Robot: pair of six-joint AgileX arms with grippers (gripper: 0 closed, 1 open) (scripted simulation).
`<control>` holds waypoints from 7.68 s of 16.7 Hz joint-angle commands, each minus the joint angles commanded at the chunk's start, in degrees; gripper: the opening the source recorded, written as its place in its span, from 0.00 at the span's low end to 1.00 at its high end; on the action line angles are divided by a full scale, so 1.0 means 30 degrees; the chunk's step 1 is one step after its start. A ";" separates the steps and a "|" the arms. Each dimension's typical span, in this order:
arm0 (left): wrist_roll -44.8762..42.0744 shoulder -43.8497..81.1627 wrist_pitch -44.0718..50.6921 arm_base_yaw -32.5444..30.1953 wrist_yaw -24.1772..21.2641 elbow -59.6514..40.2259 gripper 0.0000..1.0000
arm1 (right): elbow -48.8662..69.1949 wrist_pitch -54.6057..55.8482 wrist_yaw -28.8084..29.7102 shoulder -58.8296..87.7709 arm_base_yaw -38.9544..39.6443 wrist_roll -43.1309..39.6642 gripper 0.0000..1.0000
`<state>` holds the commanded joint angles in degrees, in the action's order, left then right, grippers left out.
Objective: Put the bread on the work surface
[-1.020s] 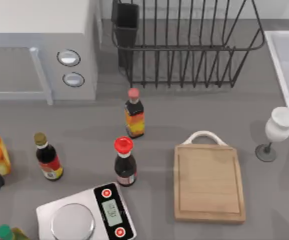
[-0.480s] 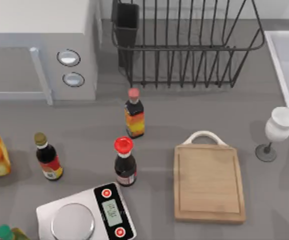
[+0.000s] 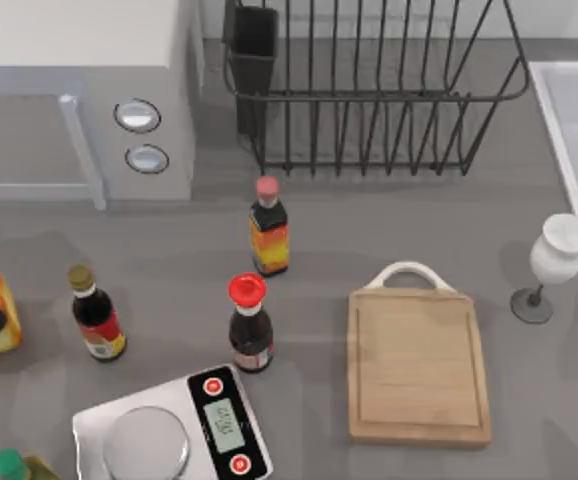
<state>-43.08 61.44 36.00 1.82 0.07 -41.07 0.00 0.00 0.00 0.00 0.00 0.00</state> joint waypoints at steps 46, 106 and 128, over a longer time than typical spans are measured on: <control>-0.9623 1.5322 0.2359 0.0416 -0.0027 -0.6467 0.00 | 0.0000 0.0000 0.0000 0.0000 0.0000 0.0000 1.00; 5.4621 2.3640 1.3766 -1.7001 0.0279 -2.9332 0.00 | 0.0000 0.0000 0.0000 0.0000 0.0000 0.0000 1.00; 6.1605 2.6501 1.2538 -1.8553 -0.0186 -2.7967 0.00 | 0.0000 0.0000 0.0000 0.0000 0.0000 0.0000 1.00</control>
<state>141.74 140.94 73.62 -53.84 -0.49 -124.98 0.00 0.00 0.00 0.00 0.00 0.00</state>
